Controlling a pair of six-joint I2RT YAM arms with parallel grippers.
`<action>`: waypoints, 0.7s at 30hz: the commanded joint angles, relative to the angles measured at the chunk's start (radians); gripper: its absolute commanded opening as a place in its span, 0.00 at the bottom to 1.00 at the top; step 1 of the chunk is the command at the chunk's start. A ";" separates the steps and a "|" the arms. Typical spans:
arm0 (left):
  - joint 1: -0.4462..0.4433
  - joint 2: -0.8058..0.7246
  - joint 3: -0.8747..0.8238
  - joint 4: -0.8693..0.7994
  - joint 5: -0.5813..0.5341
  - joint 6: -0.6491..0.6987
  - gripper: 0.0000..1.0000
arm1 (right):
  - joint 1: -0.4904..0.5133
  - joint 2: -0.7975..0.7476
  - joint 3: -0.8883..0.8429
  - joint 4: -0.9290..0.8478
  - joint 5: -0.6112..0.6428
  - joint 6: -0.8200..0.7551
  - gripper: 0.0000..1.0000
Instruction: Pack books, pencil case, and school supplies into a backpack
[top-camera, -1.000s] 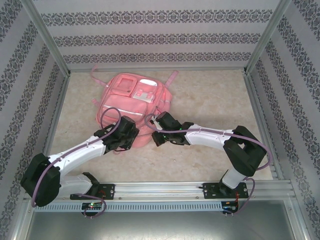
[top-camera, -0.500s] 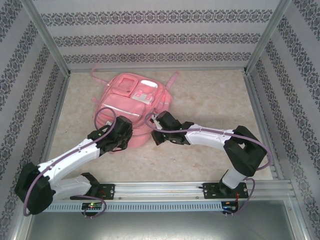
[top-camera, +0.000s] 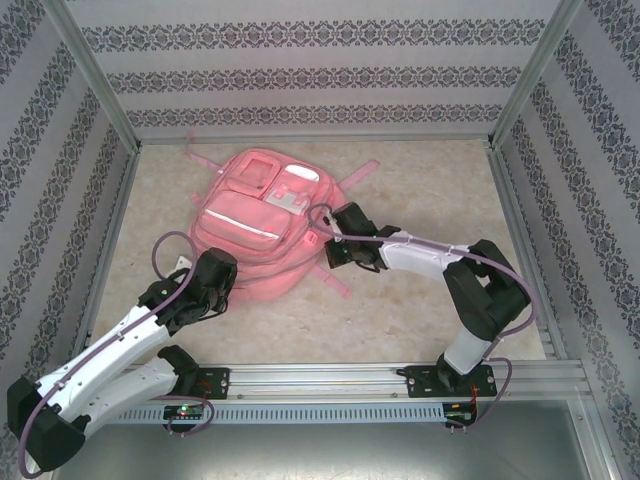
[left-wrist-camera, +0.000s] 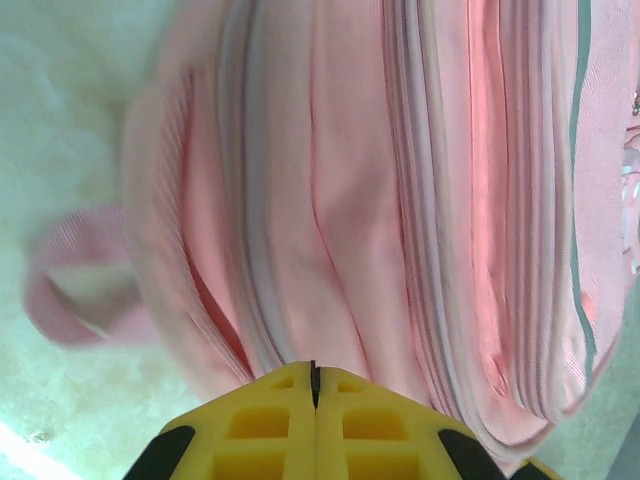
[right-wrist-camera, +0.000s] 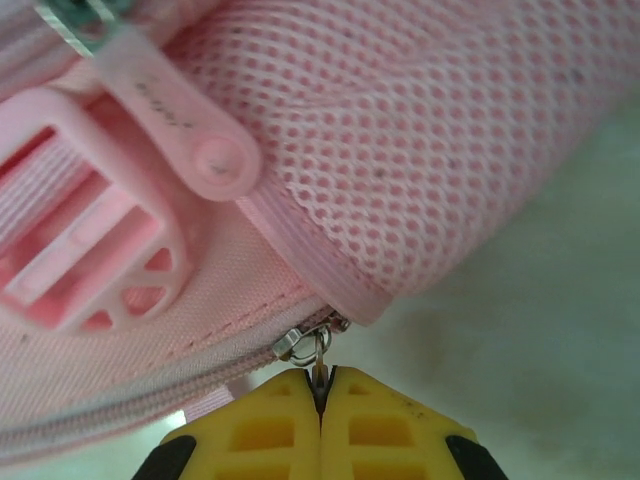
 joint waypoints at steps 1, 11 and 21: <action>0.008 0.035 0.004 0.024 0.012 0.086 0.00 | -0.044 0.005 0.044 -0.022 0.098 -0.014 0.00; -0.061 0.364 0.226 0.251 0.203 0.295 0.00 | -0.202 0.013 0.099 -0.065 0.120 0.017 0.02; -0.033 0.412 0.474 -0.046 0.037 0.542 0.87 | -0.257 -0.138 0.031 -0.048 0.107 0.025 0.47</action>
